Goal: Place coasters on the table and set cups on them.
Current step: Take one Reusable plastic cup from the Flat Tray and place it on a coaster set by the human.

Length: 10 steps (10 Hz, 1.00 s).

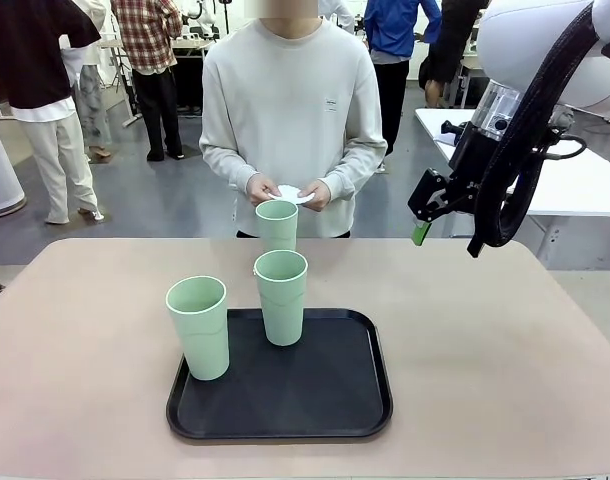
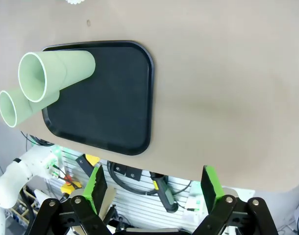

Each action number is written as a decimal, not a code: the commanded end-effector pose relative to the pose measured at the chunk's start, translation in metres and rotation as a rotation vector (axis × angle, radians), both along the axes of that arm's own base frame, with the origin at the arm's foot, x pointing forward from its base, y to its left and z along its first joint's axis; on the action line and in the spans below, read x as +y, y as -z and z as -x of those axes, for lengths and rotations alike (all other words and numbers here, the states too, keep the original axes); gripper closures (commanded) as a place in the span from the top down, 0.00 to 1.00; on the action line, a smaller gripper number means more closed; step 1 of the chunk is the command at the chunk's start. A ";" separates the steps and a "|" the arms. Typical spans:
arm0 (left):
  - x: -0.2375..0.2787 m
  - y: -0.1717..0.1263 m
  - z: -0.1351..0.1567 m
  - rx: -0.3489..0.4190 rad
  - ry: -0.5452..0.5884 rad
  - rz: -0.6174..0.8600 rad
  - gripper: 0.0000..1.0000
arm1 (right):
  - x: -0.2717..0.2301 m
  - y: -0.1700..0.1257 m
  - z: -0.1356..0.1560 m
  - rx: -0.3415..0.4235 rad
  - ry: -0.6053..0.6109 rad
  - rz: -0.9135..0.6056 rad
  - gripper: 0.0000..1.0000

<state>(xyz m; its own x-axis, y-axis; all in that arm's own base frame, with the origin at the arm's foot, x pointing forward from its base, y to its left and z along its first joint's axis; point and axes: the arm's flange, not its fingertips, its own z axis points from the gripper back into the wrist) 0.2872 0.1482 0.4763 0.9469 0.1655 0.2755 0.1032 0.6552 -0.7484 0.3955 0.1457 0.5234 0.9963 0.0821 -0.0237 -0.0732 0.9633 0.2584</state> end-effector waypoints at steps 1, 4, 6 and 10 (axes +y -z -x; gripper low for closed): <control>-0.001 0.000 -0.001 -0.010 -0.007 0.013 1.00 | 0.001 0.001 -0.002 -0.008 0.003 0.000 1.00; -0.001 0.000 -0.001 -0.010 -0.007 0.013 1.00 | -0.069 0.019 0.065 -0.105 0.161 -0.055 1.00; -0.001 0.000 -0.001 -0.010 -0.007 0.013 1.00 | -0.133 0.037 0.067 -0.100 0.262 -0.207 1.00; -0.001 0.000 -0.001 -0.010 -0.007 0.013 1.00 | -0.261 0.048 0.083 -0.170 0.229 -0.791 1.00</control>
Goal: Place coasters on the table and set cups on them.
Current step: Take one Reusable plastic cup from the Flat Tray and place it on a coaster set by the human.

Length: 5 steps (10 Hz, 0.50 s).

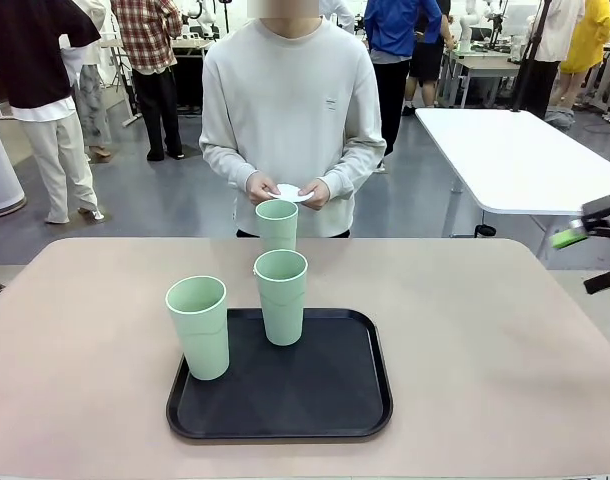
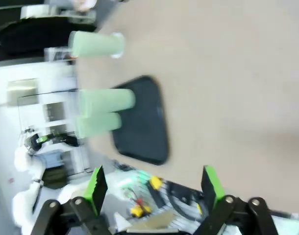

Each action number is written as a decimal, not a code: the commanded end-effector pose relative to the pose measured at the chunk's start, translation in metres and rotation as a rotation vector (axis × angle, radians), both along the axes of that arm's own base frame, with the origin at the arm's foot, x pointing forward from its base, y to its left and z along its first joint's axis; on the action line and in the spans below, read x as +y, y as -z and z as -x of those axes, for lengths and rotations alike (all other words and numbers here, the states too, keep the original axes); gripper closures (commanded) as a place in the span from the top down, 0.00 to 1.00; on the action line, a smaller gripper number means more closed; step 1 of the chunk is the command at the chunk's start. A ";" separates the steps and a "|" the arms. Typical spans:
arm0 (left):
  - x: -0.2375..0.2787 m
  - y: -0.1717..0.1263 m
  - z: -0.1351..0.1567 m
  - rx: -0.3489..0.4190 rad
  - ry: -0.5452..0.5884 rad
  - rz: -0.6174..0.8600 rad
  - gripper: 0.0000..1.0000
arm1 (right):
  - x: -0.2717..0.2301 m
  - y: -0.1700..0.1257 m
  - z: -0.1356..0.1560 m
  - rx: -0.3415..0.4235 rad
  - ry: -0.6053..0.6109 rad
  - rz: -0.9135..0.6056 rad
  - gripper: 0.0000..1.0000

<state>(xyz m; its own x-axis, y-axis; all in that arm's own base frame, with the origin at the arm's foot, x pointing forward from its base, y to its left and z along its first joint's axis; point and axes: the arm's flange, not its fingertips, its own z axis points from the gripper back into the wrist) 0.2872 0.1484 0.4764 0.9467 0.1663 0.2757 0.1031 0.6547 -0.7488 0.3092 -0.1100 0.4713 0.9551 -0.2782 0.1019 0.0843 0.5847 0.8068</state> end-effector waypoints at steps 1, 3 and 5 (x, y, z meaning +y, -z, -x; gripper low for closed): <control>-0.001 0.000 -0.001 -0.009 -0.006 0.013 1.00 | -0.022 -0.022 0.005 -0.062 -0.143 -0.154 1.00; -0.001 0.000 -0.001 -0.009 -0.006 0.013 1.00 | -0.046 -0.041 0.013 -0.077 -0.214 -0.294 1.00; -0.001 0.000 -0.001 -0.009 -0.006 0.013 1.00 | -0.048 -0.037 0.016 -0.014 -0.259 -0.302 1.00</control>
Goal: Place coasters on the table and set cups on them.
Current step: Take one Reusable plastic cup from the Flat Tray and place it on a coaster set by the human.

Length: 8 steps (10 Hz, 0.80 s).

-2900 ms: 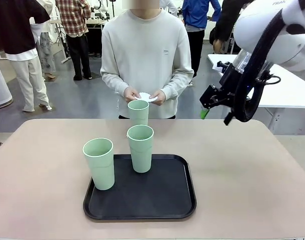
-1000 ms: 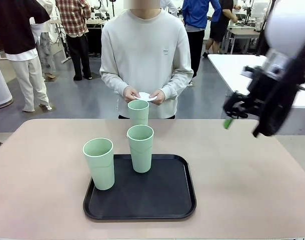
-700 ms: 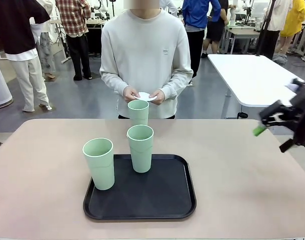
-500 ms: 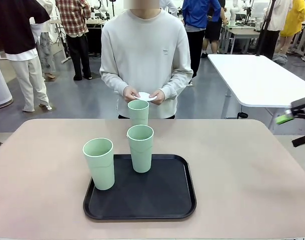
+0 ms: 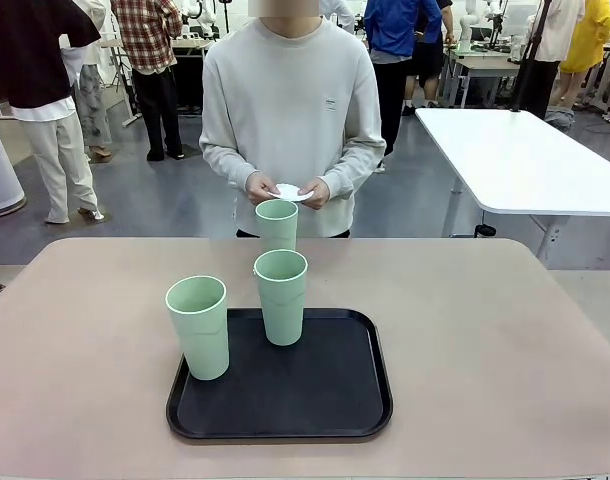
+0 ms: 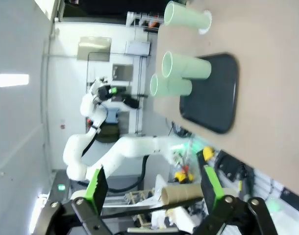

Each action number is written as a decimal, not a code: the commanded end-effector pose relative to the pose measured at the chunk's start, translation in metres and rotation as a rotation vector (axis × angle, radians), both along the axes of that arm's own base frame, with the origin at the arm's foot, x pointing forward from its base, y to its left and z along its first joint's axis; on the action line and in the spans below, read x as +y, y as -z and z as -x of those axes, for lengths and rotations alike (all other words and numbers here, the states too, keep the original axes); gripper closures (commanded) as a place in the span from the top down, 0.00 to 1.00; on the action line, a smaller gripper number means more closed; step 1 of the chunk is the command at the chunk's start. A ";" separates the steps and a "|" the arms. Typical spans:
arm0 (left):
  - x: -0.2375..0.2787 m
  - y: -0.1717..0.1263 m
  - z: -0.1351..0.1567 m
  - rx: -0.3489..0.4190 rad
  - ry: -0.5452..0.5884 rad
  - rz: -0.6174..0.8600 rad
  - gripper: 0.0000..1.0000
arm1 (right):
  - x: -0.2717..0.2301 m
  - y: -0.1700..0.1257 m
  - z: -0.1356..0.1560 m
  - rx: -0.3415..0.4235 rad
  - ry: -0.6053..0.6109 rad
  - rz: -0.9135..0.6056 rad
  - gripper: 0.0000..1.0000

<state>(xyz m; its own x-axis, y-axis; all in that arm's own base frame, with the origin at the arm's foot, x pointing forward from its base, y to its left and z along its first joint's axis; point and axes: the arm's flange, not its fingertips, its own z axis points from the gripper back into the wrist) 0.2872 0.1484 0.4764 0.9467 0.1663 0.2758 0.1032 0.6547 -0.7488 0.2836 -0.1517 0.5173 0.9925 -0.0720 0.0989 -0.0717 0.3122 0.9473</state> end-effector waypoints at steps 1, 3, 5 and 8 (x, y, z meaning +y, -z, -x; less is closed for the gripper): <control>-0.001 0.000 -0.001 -0.009 -0.006 0.013 1.00 | -0.006 0.013 -0.007 0.088 -0.053 0.034 1.00; -0.001 0.000 -0.001 -0.009 -0.006 0.013 1.00 | -0.007 0.022 -0.005 0.128 -0.055 0.032 1.00; -0.001 0.000 -0.001 -0.009 -0.006 0.013 1.00 | -0.004 0.031 -0.004 0.112 -0.083 0.032 1.00; -0.001 0.000 -0.001 -0.009 -0.006 0.013 1.00 | -0.003 0.028 -0.008 0.146 -0.040 0.014 1.00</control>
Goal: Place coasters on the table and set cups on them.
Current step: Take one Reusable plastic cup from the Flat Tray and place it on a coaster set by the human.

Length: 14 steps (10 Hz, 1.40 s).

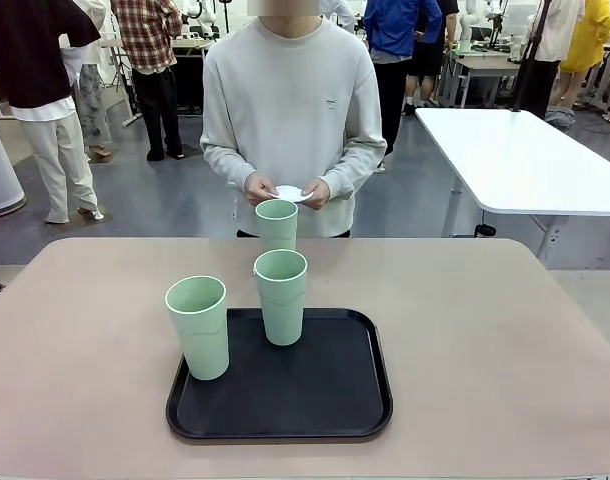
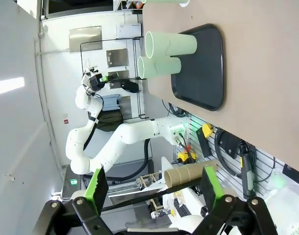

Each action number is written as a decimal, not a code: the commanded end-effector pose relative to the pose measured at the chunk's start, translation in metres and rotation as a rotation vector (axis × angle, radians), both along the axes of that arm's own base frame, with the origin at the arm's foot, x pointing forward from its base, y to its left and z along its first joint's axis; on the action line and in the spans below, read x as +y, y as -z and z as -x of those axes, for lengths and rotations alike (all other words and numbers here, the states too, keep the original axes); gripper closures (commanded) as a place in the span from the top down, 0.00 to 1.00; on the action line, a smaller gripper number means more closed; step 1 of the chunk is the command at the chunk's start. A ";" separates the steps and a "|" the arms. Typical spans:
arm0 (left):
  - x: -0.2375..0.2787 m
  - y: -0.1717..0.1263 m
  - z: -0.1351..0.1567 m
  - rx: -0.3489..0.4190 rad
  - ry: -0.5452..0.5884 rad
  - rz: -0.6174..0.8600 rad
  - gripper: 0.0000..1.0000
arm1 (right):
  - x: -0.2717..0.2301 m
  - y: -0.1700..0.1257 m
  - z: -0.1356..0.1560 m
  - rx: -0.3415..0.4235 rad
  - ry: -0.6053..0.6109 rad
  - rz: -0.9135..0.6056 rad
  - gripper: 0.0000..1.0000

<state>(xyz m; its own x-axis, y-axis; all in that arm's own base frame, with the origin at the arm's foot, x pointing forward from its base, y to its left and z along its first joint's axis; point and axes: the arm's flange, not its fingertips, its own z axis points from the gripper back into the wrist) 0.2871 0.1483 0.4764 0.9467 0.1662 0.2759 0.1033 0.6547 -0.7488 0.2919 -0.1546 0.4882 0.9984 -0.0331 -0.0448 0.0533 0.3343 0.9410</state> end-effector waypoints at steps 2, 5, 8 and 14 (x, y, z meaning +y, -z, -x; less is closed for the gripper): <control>-0.001 0.000 -0.001 -0.009 -0.006 0.013 1.00 | 0.000 -0.001 0.000 0.001 -0.001 -0.010 1.00; -0.001 0.000 -0.001 -0.009 -0.006 0.013 1.00 | 0.000 -0.001 0.000 0.001 -0.001 -0.010 1.00; -0.001 0.000 -0.001 -0.009 -0.006 0.013 1.00 | 0.000 -0.001 0.000 0.001 -0.001 -0.010 1.00; -0.001 0.000 -0.001 -0.009 -0.006 0.013 1.00 | 0.000 -0.001 0.000 0.001 -0.001 -0.010 1.00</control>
